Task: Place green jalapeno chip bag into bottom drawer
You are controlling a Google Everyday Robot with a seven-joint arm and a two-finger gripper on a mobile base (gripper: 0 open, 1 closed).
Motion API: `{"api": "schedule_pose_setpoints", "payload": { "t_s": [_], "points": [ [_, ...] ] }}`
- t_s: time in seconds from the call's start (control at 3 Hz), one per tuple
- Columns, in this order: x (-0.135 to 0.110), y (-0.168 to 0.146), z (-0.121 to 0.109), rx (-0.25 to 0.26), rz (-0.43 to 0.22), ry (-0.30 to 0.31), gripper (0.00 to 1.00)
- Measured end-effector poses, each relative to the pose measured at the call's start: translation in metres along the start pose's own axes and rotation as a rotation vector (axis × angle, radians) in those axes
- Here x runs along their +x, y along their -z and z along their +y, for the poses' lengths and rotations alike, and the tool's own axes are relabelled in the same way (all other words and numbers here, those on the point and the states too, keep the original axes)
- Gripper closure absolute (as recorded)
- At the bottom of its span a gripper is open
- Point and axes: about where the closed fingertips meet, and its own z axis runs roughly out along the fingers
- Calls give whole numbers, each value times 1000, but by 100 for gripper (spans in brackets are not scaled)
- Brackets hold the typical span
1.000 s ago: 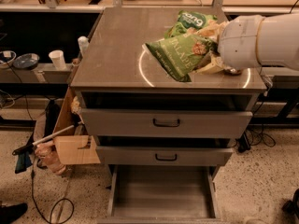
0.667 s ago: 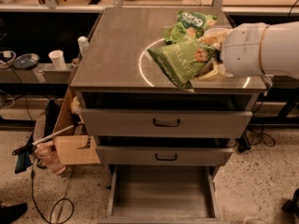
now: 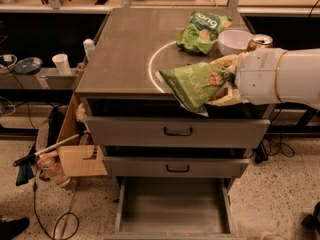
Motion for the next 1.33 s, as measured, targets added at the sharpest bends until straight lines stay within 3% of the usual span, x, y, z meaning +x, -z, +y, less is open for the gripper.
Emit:
{"api": "schedule_pose_setpoints", "payload": {
  "t_s": [0.33,1.33],
  "points": [
    [7,-7,12,14,4,-13,100],
    [72,-36,95,24,81,-74,100]
  ]
}}
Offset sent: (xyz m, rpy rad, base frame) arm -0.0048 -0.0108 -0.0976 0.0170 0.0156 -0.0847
